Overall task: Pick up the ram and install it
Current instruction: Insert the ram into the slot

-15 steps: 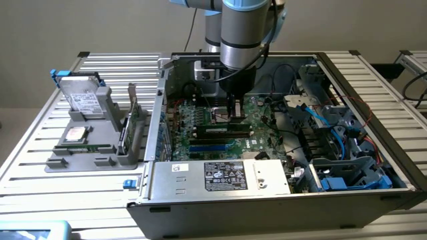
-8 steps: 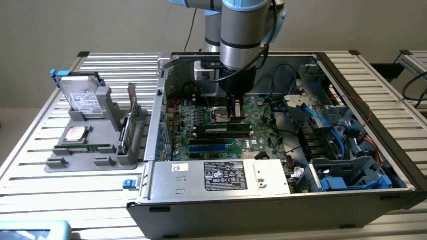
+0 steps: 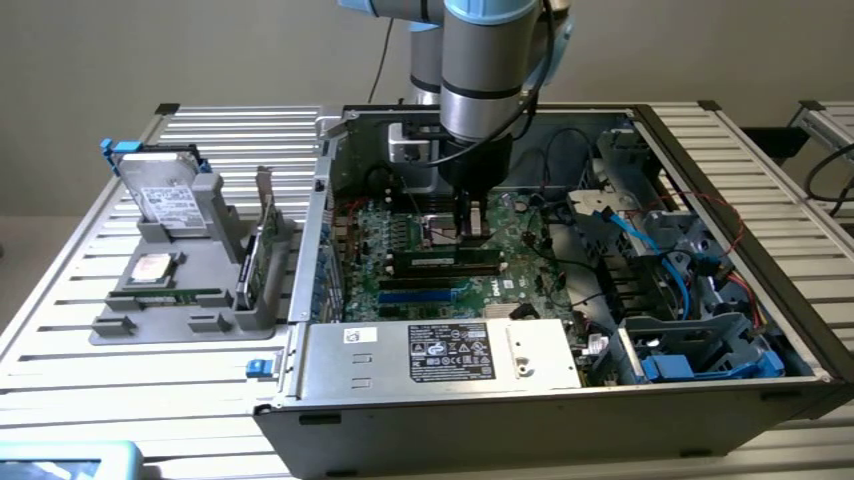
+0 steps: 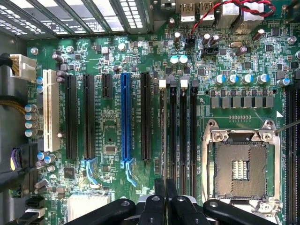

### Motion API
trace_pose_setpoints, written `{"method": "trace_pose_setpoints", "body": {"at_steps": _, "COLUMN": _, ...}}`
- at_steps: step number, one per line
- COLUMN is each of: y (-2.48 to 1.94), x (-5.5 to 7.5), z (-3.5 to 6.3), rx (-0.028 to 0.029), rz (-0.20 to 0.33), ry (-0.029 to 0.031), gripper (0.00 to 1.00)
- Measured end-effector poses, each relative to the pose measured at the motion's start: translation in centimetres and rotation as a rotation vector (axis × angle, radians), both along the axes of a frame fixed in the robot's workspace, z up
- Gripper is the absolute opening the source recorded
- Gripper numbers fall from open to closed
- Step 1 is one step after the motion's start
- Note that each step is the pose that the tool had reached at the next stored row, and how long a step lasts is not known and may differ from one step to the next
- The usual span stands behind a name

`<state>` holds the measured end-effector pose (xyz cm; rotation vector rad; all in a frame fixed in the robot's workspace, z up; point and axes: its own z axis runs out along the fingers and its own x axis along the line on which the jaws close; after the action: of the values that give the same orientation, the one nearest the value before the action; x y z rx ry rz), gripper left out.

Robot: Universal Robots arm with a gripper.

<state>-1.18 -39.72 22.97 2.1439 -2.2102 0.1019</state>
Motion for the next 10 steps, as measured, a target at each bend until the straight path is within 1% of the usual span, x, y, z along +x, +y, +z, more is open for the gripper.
{"method": "trace_pose_setpoints", "body": {"at_steps": 10, "y": 0.1, "x": -0.03, "z": -0.1, "rx": 0.0, "rz": 0.0, "ry": 0.0, "gripper": 0.12}}
